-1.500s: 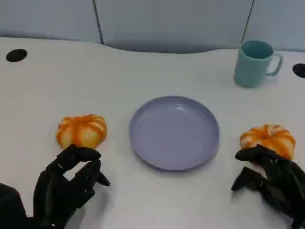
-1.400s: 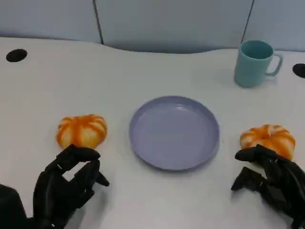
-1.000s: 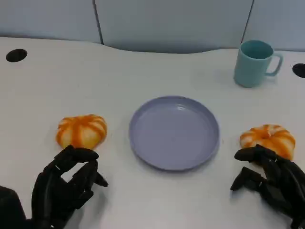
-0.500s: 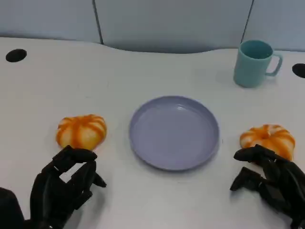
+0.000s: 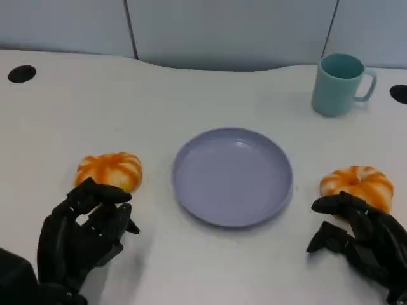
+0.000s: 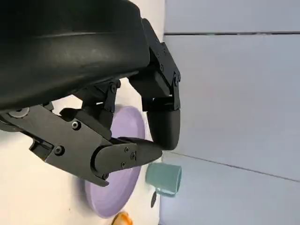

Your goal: Grasp the bread from the table and place it into the plate.

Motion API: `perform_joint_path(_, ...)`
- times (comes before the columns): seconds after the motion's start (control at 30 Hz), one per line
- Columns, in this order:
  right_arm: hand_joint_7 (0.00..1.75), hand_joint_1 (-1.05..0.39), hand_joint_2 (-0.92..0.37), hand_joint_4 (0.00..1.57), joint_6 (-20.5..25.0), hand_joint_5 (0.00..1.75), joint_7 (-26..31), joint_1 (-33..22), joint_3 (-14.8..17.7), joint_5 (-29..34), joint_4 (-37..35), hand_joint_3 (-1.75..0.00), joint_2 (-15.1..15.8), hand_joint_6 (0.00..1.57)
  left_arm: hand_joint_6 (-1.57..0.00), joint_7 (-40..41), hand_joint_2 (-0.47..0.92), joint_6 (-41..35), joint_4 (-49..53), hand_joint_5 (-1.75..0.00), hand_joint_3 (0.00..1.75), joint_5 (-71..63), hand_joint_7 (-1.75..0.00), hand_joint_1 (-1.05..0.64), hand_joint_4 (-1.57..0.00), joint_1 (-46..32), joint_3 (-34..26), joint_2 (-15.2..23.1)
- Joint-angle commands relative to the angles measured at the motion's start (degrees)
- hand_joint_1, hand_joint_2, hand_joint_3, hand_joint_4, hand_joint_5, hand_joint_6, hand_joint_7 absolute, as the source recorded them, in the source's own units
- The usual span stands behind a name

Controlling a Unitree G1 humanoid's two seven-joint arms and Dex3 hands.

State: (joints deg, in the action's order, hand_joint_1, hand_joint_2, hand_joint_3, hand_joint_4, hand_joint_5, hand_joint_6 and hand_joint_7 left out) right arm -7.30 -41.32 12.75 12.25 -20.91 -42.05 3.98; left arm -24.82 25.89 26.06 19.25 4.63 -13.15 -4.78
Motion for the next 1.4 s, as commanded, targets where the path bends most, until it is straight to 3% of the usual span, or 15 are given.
perform_joint_path(0.03,0.98,-0.45,-0.92,0.62,0.37,1.45,0.45,-0.27,0.07,0.31,-0.74,-0.17,0.69,0.64,-0.73,-0.04,0.75,1.98,1.91,-1.57,0.56,-0.19,-1.06,-0.31,-0.67,0.59,-0.04,1.10)
perform_joint_path(0.5,0.99,-0.45,-0.92,0.62,0.37,1.45,0.46,-0.27,0.06,0.30,-0.75,-0.17,0.69,0.63,-0.73,0.02,0.77,2.57,2.48,-1.57,0.52,0.05,-1.05,-0.31,-0.67,0.75,0.23,1.30)
perform_joint_path(0.53,0.99,-0.45,-0.92,0.62,0.06,1.45,0.55,-0.13,0.10,0.26,-0.97,-0.17,0.40,0.63,-0.73,6.12,0.77,10.99,1.94,-1.57,0.52,-13.09,-1.05,-0.31,-0.67,2.03,1.16,5.39)
perform_joint_path(0.57,0.99,-0.45,-0.92,0.62,-0.17,1.45,0.62,-0.02,0.13,0.22,-1.14,-0.17,0.18,0.63,-0.63,10.97,0.83,17.42,1.64,-1.20,0.36,-23.21,-0.73,-0.36,-0.58,3.01,1.88,8.47)
perform_joint_path(0.6,0.99,-0.44,-0.92,0.61,-0.33,1.45,0.67,0.05,0.15,0.21,-1.25,-0.18,0.03,0.63,-0.64,14.71,0.88,21.89,1.61,-0.85,0.24,-30.37,-0.38,-0.39,-0.59,3.71,2.43,10.58)
perform_joint_path(0.67,0.99,-0.44,-0.92,0.61,-0.41,1.45,0.69,0.09,0.17,0.21,-1.31,-0.18,-0.06,0.64,-0.66,18.50,0.91,24.90,2.35,-0.67,0.17,-35.45,-0.19,-0.40,-0.60,4.26,3.01,11.92)
perform_joint_path(0.7,0.98,-0.44,-0.92,0.61,-0.25,1.45,1.22,-0.11,-0.03,0.49,-0.83,-0.18,-0.18,0.64,-0.58,22.70,0.92,18.53,-3.02,-0.57,0.15,-47.80,-0.13,-0.47,-0.49,6.48,5.26,17.50)
perform_joint_path(0.73,0.99,-0.44,-0.92,0.61,0.26,1.45,1.37,-0.17,-0.08,0.42,-0.53,-0.18,-0.26,0.65,-0.42,26.00,0.92,13.10,-7.25,-0.44,0.14,-58.10,-0.07,-0.61,-0.27,8.41,7.21,22.00)
perform_joint_path(0.77,0.98,-0.44,-0.92,0.62,0.63,1.44,1.45,-0.21,-0.10,0.34,-0.33,-0.16,-0.32,0.65,-0.31,28.38,0.92,9.30,-10.10,-0.34,0.13,-65.23,-0.03,-0.71,-0.13,9.71,8.59,25.02)
perform_joint_path(0.8,0.98,-0.45,-0.92,0.63,0.86,1.43,1.45,-0.22,-0.10,0.28,-0.23,-0.16,-0.35,0.65,-0.27,29.90,0.92,7.13,-11.57,-0.31,0.13,-69.18,-0.01,-0.74,-0.08,10.39,9.45,26.61)
perform_joint_path(1.07,0.94,-0.45,-0.92,0.65,0.53,1.39,1.27,-0.05,-0.08,0.32,-0.57,-0.15,-0.57,0.68,-0.15,30.56,0.92,-4.85,-10.78,-0.19,0.13,-79.39,0.00,-0.83,0.00,16.39,16.53,30.58)
perform_joint_path(1.2,0.94,-0.45,-0.92,0.66,0.21,1.39,1.17,-0.27,-0.13,0.24,-0.53,-0.15,-0.83,0.68,-0.06,24.60,0.92,-10.26,-6.51,-0.07,0.17,-79.46,0.00,-0.87,0.00,22.22,21.74,32.85)
perform_joint_path(1.4,0.94,-0.44,-0.92,0.66,0.91,1.39,1.42,-0.86,-0.39,0.20,0.54,-0.16,-0.86,0.68,-0.08,16.96,0.92,-13.07,2.01,-0.04,0.14,-76.03,-0.01,-0.87,0.00,29.87,27.92,33.38)
